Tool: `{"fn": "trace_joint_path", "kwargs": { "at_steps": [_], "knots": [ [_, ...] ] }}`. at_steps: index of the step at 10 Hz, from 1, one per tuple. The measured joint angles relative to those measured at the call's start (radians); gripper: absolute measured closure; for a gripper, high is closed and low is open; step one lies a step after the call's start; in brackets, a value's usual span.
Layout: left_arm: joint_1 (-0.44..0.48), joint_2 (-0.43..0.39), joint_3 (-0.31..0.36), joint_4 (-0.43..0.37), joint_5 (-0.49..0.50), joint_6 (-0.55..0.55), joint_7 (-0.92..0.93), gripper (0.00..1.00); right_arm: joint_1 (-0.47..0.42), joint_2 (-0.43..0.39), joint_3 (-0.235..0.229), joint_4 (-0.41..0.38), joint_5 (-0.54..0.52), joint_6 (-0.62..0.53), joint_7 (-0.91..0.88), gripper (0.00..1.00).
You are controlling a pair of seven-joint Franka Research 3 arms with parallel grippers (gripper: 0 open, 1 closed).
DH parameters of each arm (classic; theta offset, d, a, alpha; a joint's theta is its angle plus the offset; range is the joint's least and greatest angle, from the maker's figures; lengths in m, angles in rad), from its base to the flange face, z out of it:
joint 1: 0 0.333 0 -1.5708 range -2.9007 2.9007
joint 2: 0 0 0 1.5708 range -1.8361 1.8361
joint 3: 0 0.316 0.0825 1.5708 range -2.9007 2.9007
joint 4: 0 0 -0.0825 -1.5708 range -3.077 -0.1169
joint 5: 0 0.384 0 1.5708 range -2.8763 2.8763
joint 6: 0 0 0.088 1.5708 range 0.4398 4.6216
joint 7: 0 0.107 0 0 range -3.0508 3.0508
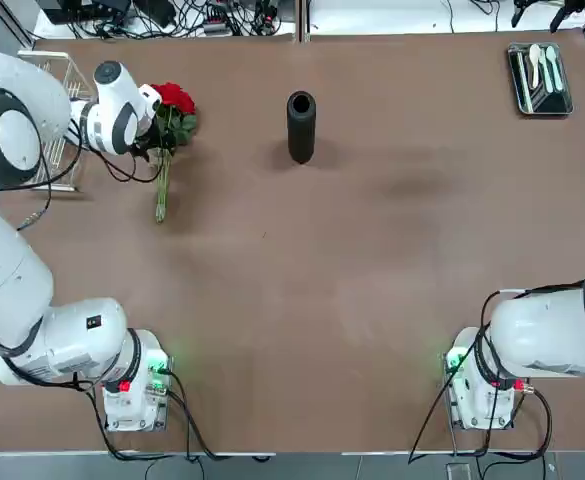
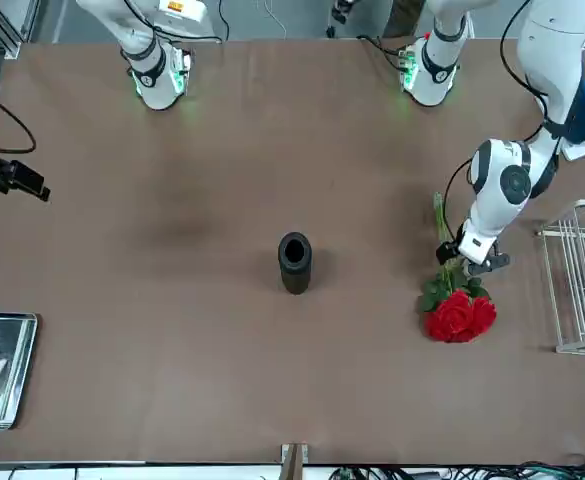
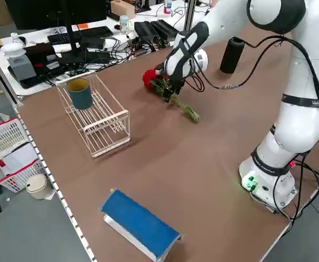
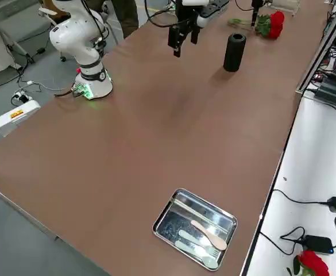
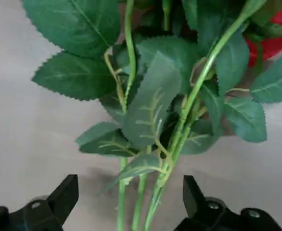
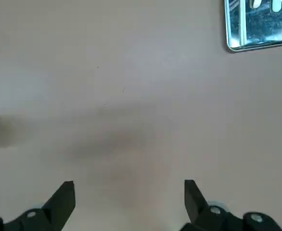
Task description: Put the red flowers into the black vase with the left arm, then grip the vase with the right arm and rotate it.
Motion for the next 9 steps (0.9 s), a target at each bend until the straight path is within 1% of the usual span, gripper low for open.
{"fn": "trace_joint_path", "kwargs": {
  "at_steps": [3,4,5,6,7,8,9],
  "knots": [
    [0.001,0.041,0.001,0.0,0.029,0.044,-0.003,0.07,0.006,0.001,0.0,0.0,0.0,0.0,0.0,0.0],
    [0.004,0.047,0.002,0.001,0.04,0.047,-0.004,0.16,0.005,0.002,0.0,0.0,0.0,0.0,0.0,0.0],
    [0.005,0.049,0.002,0.003,0.043,0.047,-0.004,0.31,0.005,0.002,0.0,0.0,0.0,0.0,0.0,0.0],
    [0.004,0.049,0.002,0.004,0.045,0.048,-0.004,0.42,0.006,0.002,0.0,0.0,0.0,0.0,0.0,0.0],
    [0.003,0.048,0.002,0.005,0.046,0.048,-0.004,0.45,0.006,0.003,0.0,0.0,0.0,0.0,0.0,0.0],
    [0.003,0.046,0.002,0.007,0.047,0.048,-0.004,0.61,0.006,0.003,0.0,0.0,0.0,0.0,0.0,0.0],
    [0.003,0.046,0.002,0.009,0.047,0.048,-0.004,0.74,0.006,0.003,0.0,0.0,0.0,0.0,0.0,0.0]
  ]
}}
